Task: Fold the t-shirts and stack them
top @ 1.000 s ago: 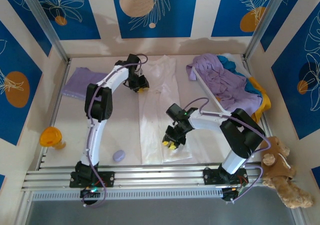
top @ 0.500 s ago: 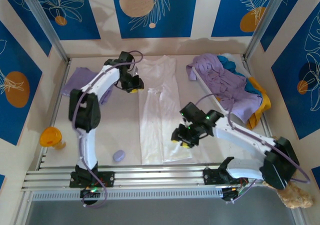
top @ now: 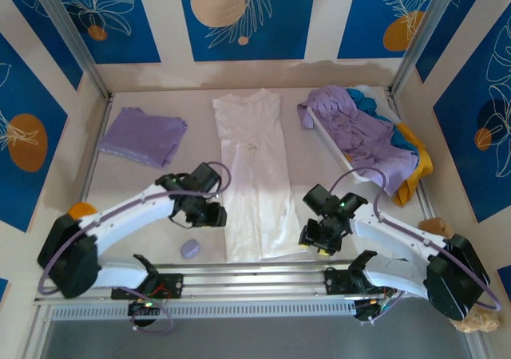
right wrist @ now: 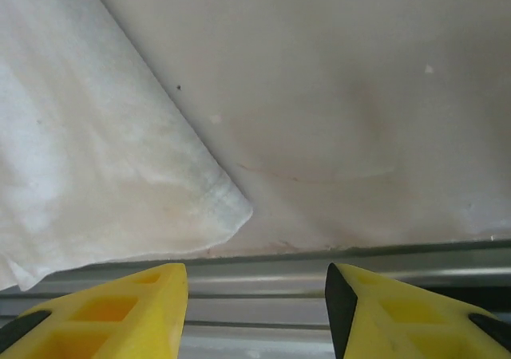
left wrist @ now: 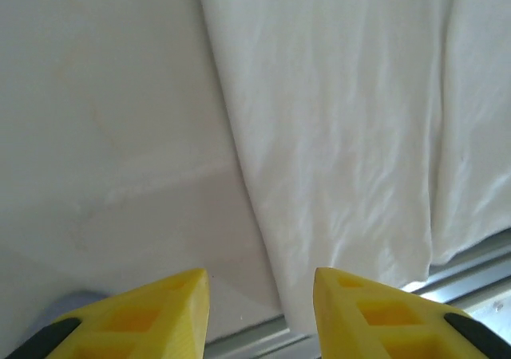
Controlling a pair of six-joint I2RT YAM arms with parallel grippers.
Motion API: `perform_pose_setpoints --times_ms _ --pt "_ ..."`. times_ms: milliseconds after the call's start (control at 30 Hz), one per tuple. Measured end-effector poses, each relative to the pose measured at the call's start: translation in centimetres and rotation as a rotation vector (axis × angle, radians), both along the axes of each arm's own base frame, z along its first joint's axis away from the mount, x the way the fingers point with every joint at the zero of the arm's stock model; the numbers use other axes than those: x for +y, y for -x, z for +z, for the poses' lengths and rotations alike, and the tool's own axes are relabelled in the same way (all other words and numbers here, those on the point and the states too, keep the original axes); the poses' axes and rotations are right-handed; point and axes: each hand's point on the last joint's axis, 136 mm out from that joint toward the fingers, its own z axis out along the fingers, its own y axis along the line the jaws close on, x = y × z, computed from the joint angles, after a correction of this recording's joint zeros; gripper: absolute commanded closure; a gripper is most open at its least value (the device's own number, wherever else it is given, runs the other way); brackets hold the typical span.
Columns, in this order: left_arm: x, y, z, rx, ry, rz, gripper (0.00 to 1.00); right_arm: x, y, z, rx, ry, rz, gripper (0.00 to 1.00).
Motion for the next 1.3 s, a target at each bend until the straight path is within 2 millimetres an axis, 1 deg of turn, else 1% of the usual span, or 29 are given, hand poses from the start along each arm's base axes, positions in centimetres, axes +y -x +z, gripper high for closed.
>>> perform_pose_setpoints --times_ms 100,167,300,433,600,633,767,900,1033,1100,1300 --pt "0.2 1.5 0.5 -0.02 0.03 0.023 0.6 0.0 -0.2 -0.5 0.008 0.018 0.031 0.51" --pt "0.3 2.6 0.4 -0.021 0.038 0.031 0.59 0.2 -0.5 -0.5 0.009 0.022 0.054 0.52" --pt "0.1 4.9 -0.8 0.007 0.033 0.033 0.57 0.8 -1.1 -0.6 -0.004 0.012 0.088 0.54" --pt "-0.1 6.5 -1.9 0.025 0.028 0.046 0.54 1.0 -1.3 -0.8 -0.009 0.005 0.105 0.57" --pt "-1.0 7.2 -2.4 0.025 0.046 0.062 0.52 1.6 -1.5 -1.0 -0.018 -0.024 0.123 0.66" --pt "-1.2 7.3 -2.4 0.026 0.053 0.064 0.52 1.7 -1.5 -1.1 -0.015 -0.027 0.127 0.66" --pt "-2.0 7.4 -2.9 0.035 0.06 0.076 0.52 1.7 -1.3 -1.5 0.009 -0.024 0.13 0.67" --pt "-2.8 7.3 -2.9 0.037 0.08 0.09 0.57 1.8 -1.1 -1.6 0.022 -0.027 0.138 0.67" --pt "-3.6 7.3 -3.3 0.045 0.088 0.096 0.59 1.9 -1.0 -1.5 0.025 -0.036 0.146 0.67" --pt "-3.7 7.5 -3.7 0.054 0.077 0.099 0.59 2.1 -0.9 -1.5 0.031 -0.047 0.151 0.68" --pt "-3.3 7.8 -4.9 0.077 0.045 0.116 0.64 2.4 -0.5 -1.5 0.05 -0.062 0.159 0.68"
